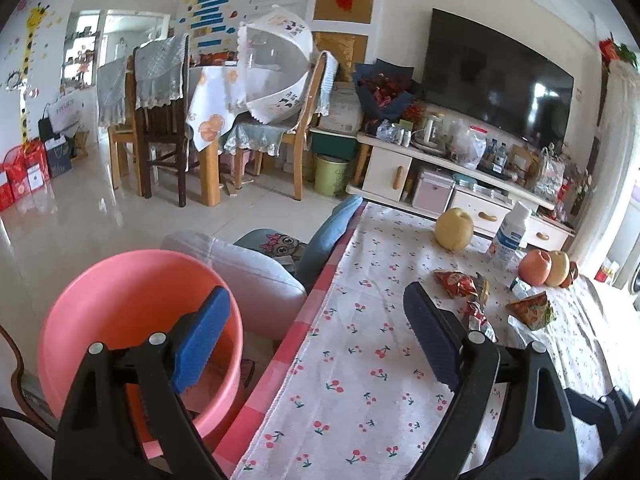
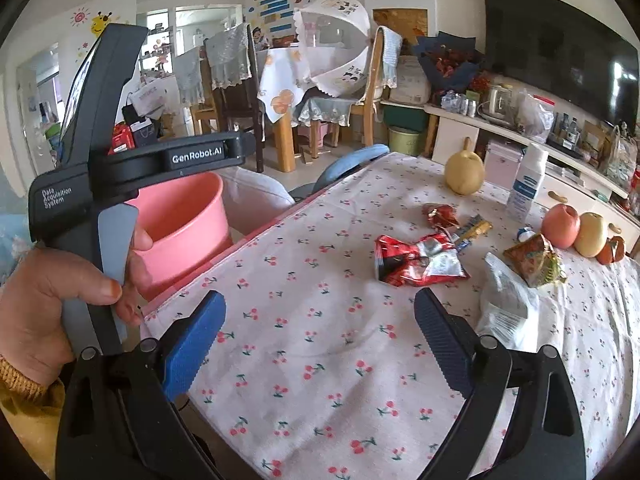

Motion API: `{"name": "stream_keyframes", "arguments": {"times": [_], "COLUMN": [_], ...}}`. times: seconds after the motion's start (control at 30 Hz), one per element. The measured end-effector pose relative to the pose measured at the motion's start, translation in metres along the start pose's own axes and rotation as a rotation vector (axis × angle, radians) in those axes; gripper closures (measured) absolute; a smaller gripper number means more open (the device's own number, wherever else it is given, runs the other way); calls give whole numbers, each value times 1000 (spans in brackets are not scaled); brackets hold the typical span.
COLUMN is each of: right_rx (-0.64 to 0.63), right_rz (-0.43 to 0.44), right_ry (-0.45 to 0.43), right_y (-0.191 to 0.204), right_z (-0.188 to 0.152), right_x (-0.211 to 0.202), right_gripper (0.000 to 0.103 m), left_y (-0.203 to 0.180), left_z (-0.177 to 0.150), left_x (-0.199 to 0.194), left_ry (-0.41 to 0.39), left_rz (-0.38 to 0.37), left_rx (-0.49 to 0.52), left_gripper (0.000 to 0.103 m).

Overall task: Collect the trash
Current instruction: 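Bring both open tools back over the red wrappers on the table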

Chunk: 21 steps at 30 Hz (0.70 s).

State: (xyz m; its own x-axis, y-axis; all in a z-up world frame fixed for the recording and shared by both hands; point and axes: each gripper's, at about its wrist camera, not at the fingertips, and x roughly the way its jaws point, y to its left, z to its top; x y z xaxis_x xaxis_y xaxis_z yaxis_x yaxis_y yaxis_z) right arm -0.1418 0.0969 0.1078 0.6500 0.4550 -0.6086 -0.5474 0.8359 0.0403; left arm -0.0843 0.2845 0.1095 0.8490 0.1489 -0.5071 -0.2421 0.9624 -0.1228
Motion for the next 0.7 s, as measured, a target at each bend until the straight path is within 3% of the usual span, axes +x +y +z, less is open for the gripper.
{"name": "stream_keyframes", "arguments": {"times": [0.47, 0.7], "right_rx": [36, 61], "right_rz": [-24, -34], "right_ry": [-14, -19], "right_y": [-36, -56], "right_z": [-13, -19], "right_x": [-22, -33], "right_gripper": [9, 9], "left_y": [-44, -69], "left_z": [-13, -21], "left_x": [8, 10], "left_ry": [42, 53], "left_rz": [-22, -85], "left_rx": [125, 161], "left_gripper": [14, 14]}}
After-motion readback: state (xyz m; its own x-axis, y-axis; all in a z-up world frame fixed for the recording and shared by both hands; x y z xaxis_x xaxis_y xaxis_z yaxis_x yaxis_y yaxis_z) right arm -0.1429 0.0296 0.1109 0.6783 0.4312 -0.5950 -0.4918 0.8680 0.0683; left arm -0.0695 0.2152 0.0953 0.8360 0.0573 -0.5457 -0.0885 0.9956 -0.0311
